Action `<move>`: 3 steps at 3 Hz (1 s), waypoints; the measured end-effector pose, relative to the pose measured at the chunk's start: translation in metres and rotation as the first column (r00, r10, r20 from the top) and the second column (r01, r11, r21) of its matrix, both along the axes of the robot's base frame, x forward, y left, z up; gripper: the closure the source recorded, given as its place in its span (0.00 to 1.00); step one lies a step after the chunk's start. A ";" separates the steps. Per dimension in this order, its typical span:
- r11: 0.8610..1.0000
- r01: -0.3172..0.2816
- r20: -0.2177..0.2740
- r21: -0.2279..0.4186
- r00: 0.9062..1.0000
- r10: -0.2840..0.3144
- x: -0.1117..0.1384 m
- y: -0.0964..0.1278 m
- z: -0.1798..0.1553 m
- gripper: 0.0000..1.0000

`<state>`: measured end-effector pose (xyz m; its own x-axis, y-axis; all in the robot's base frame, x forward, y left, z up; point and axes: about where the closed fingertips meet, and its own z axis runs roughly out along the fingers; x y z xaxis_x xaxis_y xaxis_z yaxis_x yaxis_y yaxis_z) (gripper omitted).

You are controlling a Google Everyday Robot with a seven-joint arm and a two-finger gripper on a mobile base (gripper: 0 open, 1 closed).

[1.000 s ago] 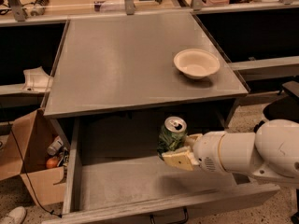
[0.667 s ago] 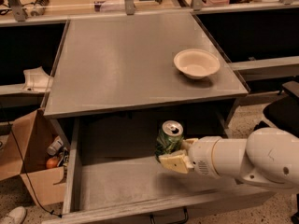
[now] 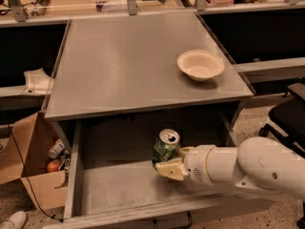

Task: Place green can into top drawer

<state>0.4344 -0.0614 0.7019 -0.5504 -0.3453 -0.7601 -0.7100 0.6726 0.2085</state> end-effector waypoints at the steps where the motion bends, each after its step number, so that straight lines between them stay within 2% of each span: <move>1: 1.000 0.017 -0.005 -0.005 1.000 -0.017 0.002 0.005 -0.013 1.00; 2: 0.999 0.030 0.001 -0.014 1.000 -0.029 0.011 0.012 -0.028 1.00; 3: 0.999 0.035 0.015 -0.029 0.999 -0.035 0.030 0.026 -0.047 1.00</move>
Offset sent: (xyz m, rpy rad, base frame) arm 0.0259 0.0197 -0.0499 -0.0233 -0.0128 -0.0553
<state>0.4643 -0.0350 0.6547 -0.5512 -0.3480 -0.7584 -0.6889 0.7026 0.1783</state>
